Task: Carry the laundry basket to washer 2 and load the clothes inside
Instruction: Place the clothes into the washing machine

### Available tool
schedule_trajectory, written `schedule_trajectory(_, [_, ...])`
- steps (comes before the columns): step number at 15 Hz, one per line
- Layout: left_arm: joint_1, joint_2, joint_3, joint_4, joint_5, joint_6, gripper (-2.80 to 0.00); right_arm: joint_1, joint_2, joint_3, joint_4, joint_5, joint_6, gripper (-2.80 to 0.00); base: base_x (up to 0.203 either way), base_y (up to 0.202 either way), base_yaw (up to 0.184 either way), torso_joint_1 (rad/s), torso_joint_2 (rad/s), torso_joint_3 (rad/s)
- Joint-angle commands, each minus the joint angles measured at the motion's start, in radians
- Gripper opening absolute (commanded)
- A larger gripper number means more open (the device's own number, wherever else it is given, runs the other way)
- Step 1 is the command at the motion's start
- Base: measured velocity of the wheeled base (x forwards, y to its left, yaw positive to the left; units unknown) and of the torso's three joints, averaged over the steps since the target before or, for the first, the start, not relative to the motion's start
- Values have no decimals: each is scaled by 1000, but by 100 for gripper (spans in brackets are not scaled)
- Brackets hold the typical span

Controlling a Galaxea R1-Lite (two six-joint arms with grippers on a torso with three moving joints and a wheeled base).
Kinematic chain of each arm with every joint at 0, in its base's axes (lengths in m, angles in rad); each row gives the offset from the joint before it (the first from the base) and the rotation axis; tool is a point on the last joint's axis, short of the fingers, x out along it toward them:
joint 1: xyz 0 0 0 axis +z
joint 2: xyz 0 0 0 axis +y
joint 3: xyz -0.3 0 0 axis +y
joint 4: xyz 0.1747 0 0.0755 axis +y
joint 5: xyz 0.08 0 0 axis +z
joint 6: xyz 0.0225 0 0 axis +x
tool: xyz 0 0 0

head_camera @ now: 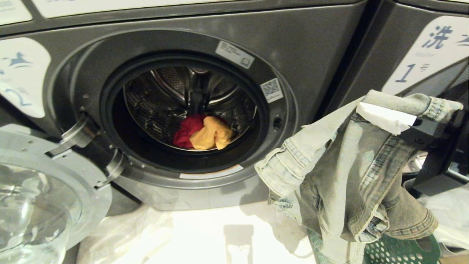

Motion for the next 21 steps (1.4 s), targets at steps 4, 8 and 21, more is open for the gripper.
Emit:
schedule_trajectory(4, [1,0,0,0,0,-1,-280,-1,5,15,-6,-33,2,-280,3,-9,176,3,1,-2])
schedule_trajectory(8, [1,0,0,0,0,-1,-280,-12,4,88,-79,-45,8,-280,0,-10,175,5,1,5])
schedule_trajectory(21, [1,0,0,0,0,-1,-280,-279,325,290,-384,-209,226,-280,0,-3,53,0,1,1])
